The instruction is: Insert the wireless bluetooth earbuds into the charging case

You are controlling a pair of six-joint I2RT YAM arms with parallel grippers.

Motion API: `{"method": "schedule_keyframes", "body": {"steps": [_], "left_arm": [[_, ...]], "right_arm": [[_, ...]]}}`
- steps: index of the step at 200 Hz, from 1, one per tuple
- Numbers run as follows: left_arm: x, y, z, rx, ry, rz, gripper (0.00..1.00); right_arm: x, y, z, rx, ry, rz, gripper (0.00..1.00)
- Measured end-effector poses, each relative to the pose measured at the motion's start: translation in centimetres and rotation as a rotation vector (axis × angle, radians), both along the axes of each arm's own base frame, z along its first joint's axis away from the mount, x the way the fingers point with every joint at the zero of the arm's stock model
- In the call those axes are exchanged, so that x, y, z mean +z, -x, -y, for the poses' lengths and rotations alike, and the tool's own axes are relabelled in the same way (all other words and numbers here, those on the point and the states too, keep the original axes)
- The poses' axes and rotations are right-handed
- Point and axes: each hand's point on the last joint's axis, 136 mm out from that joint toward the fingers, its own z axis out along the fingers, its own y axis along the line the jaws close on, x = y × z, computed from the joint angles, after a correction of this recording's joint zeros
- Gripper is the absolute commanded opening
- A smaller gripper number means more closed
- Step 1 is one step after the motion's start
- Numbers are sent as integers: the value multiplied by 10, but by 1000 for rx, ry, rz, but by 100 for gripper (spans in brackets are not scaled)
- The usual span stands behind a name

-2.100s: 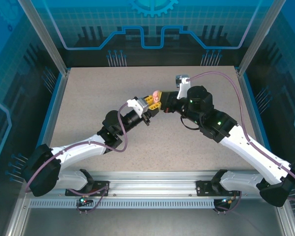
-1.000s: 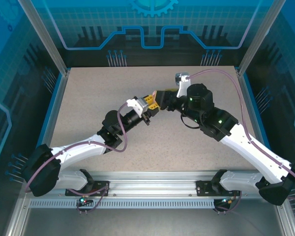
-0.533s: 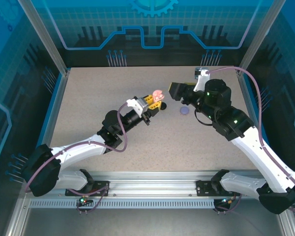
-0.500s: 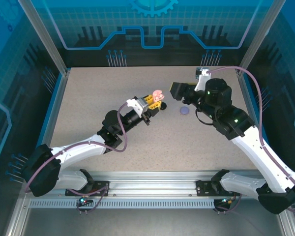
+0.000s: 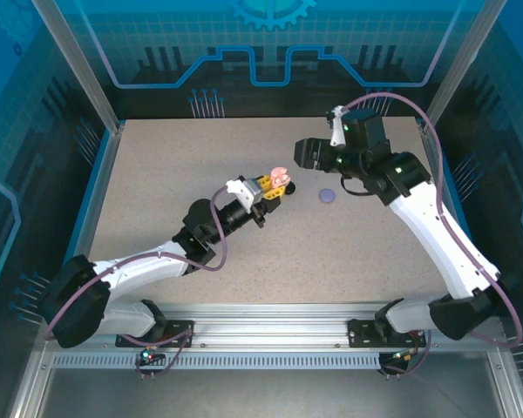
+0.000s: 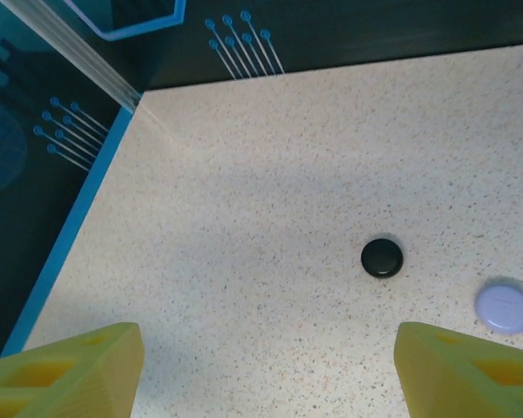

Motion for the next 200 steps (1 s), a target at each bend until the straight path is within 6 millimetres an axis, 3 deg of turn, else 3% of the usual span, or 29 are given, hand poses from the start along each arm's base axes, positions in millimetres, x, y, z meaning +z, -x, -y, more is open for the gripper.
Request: {"method": "schedule_keyframes", "body": {"steps": [54, 94, 144, 200], "left_arm": [[-16, 2, 3, -29, -13, -47, 0], [-20, 2, 5, -33, -16, -59, 0], [-31, -2, 8, -32, -31, -81, 0], [-36, 0, 12, -40, -41, -91, 0]], "right_arm": [[-40, -27, -28, 81, 67, -138, 75], [-63, -36, -41, 117, 107, -206, 73], [-72, -25, -52, 166, 136, -227, 71], [-75, -7, -42, 164, 140, -218, 68]]}}
